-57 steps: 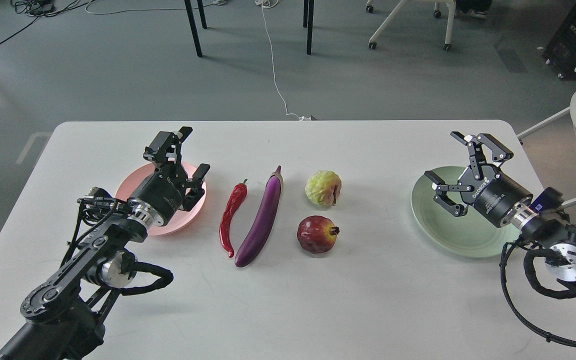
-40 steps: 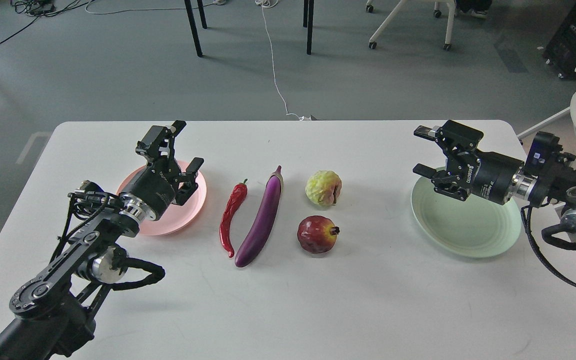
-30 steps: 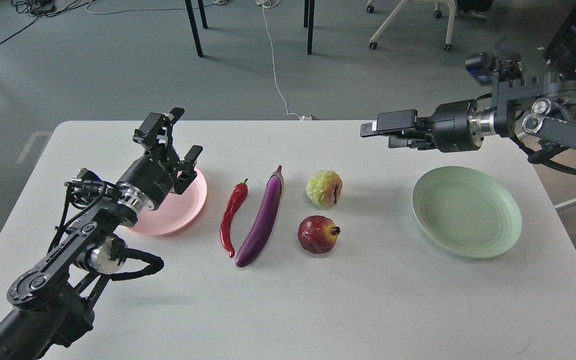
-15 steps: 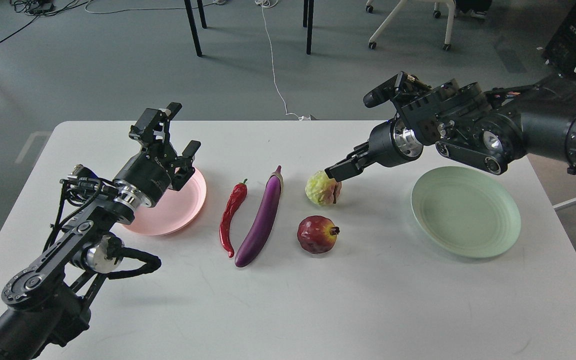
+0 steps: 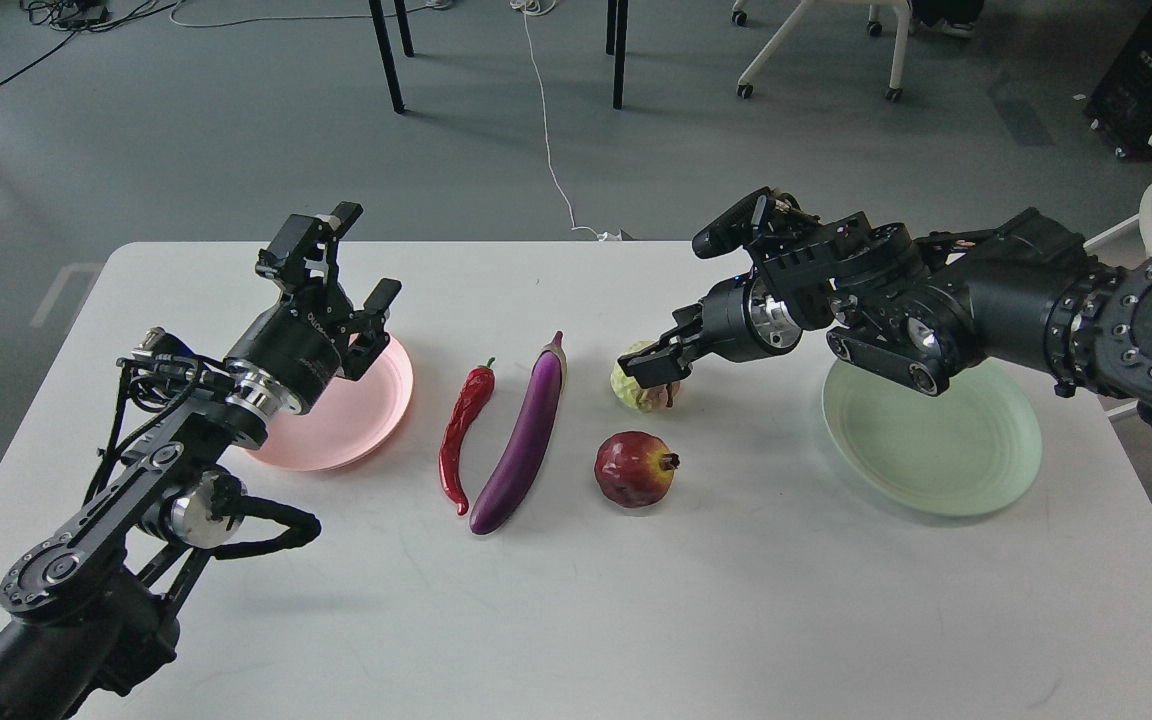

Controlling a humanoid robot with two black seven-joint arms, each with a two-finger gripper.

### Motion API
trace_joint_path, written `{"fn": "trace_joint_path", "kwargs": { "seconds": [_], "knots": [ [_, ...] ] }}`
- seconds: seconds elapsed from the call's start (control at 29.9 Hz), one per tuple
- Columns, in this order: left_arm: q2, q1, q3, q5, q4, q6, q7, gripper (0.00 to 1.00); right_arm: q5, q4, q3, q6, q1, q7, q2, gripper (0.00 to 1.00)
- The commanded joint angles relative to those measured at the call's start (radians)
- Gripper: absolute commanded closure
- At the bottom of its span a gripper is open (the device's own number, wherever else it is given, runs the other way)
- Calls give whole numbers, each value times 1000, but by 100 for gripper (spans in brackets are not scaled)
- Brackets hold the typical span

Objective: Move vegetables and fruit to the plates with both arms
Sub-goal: 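Grasp the green-yellow fruit with the right gripper and lift it, then carry the fruit onto the green plate and open the right gripper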

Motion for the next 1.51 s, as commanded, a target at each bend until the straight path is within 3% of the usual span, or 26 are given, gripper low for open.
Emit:
{"fn": "trace_joint_path", "kwargs": {
  "seconds": [0.0,0.33,0.5,0.57,0.67,0.84,0.97,1.1,1.47],
  "knots": [
    [1,1,0,2,-5,0,0,1,0,-15,-14,0,-4,0,8,2],
    [4,5,-2,0,-36,15,0,1,2,-56,-27,-8,-59,0,25,2],
    [2,5,-2,2,-42,17,1,1,2,-53,-28,-30,-62,0,25,7],
    [2,7,0,2,-42,17,1,1,3,-52,-28,-45,-70,0,25,11],
    [5,7,-2,2,-42,19,1,1,5,-50,-28,-66,-79,0,25,29],
    [10,7,-2,2,-45,17,1,1,3,-46,-33,-68,-80,0,19,48],
    [11,10,0,2,-50,17,1,1,5,-38,-53,-68,-68,0,7,53],
    [11,10,0,2,-54,19,1,1,3,11,-54,-66,-18,0,-61,53],
    [17,10,0,2,-71,19,3,1,-98,247,-53,-74,147,0,-436,53]
  ]
}}
